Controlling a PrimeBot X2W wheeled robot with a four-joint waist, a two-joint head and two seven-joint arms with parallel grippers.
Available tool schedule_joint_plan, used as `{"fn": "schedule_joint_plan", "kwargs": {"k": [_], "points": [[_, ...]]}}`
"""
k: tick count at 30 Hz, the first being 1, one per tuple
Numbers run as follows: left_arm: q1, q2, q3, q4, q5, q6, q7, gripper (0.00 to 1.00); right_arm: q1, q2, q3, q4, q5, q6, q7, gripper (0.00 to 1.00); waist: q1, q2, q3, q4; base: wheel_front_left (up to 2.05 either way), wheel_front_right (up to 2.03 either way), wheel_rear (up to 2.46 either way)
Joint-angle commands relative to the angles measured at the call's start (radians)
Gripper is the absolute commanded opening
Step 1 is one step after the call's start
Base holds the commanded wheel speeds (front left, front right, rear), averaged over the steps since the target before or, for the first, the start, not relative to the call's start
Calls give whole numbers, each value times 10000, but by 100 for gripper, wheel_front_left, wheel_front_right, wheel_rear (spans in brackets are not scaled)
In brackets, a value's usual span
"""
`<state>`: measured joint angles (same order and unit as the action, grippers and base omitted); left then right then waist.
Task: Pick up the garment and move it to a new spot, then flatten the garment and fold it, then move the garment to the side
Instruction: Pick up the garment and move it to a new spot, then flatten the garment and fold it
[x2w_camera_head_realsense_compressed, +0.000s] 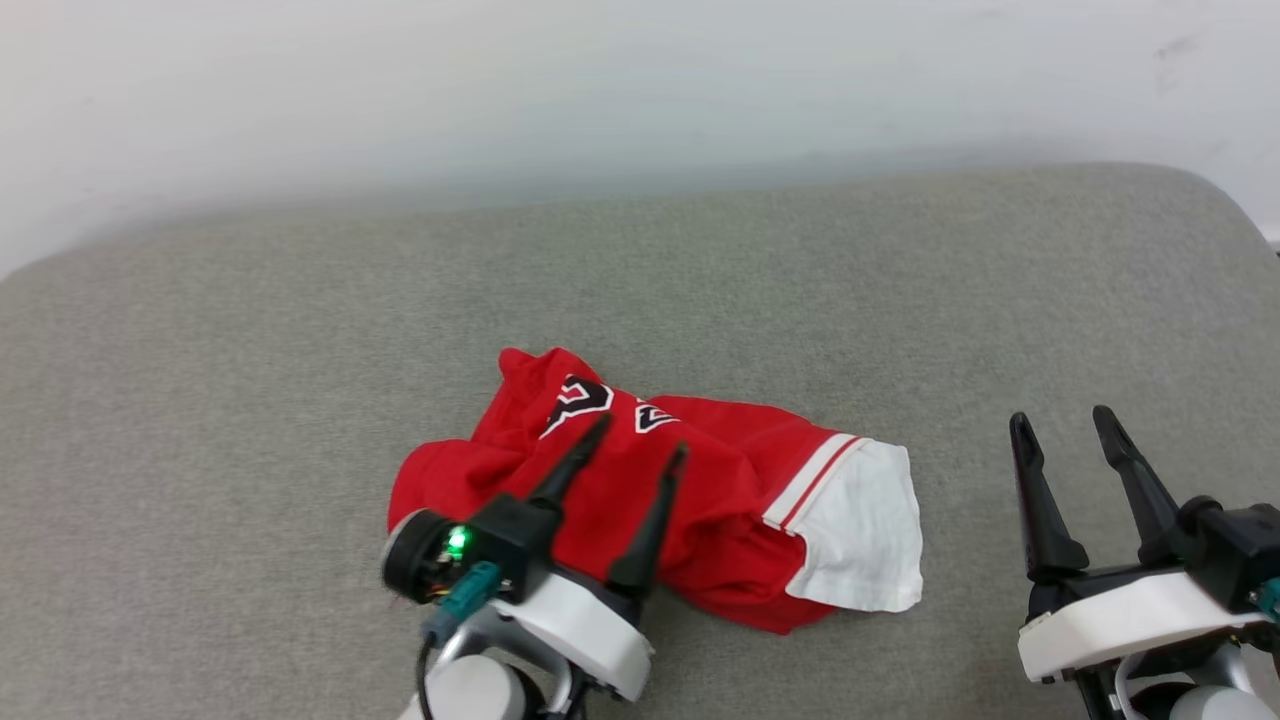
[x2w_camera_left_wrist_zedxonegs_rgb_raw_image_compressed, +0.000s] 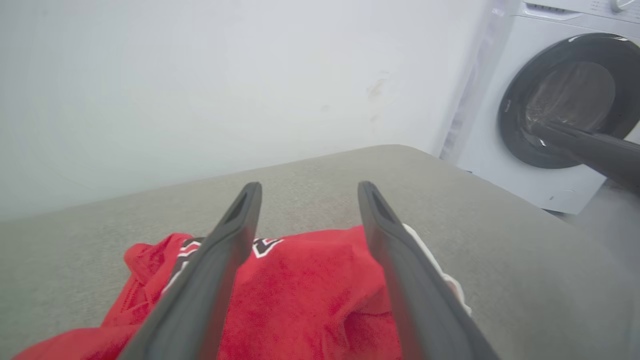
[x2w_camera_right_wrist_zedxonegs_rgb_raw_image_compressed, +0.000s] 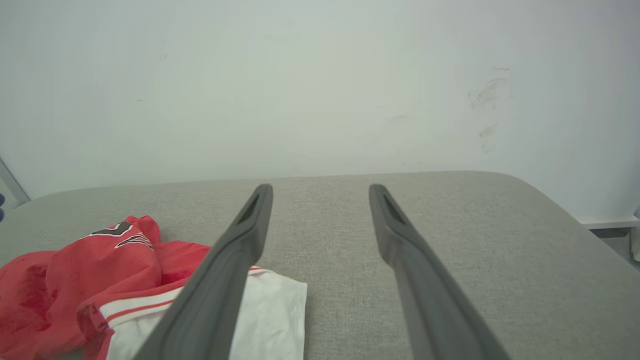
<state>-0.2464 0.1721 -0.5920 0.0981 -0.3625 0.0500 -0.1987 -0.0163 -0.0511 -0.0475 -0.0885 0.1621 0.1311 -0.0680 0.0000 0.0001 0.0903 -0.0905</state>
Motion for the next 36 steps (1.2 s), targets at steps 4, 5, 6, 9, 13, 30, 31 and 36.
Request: {"fn": "schedule_joint_plan", "kwargs": {"k": [4, 5, 6, 9, 13, 30, 31, 36], "points": [[337, 360, 844, 143, -120, 670, -304, 100, 381, 15, -66, -160, -88, -7, 238, 100, 0, -1, -482, 496, 0, 0, 0], [391, 424, 1057, 146, -152, 798, -372, 100, 434, 15, -65, -200, -72, -7, 257, 100, 0, -1, -509, 551, 0, 0, 0], [440, 543, 1243, 190, -169, 901, -405, 100, 471, 15, -62, -215, -89, -5, 312, 100, 0, -1, -548, 603, 0, 0, 0], [642, 843, 1810, 210, -263, 1214, -512, 100, 629, 15, -64, -266, -95, -7, 409, 100, 0, -1, -648, 709, 0, 0, 0], [1095, 1314, 2492, 128, -371, 1517, -580, 100, 749, 15, -10, -308, -69, -7, 497, 100, 0, -1, -781, 693, 0, 0, 0], [2499, 2014, 2928, -893, -695, 1808, -256, 100, 1291, 15, -266, -559, -97, -7, 803, 100, 0, -1, -1072, 465, 0, 0, 0], [2536, 2022, 2931, -931, -712, 1805, -239, 100, 1306, 15, -277, -575, -96, -7, 815, 100, 0, -1, -1074, 450, 0, 0, 0], [2597, 2052, 2900, -1075, -717, 1857, -177, 100, 1310, 15, -323, -639, -86, -7, 828, 100, 0, -1, -1054, 433, 0, 0, 0]]}}
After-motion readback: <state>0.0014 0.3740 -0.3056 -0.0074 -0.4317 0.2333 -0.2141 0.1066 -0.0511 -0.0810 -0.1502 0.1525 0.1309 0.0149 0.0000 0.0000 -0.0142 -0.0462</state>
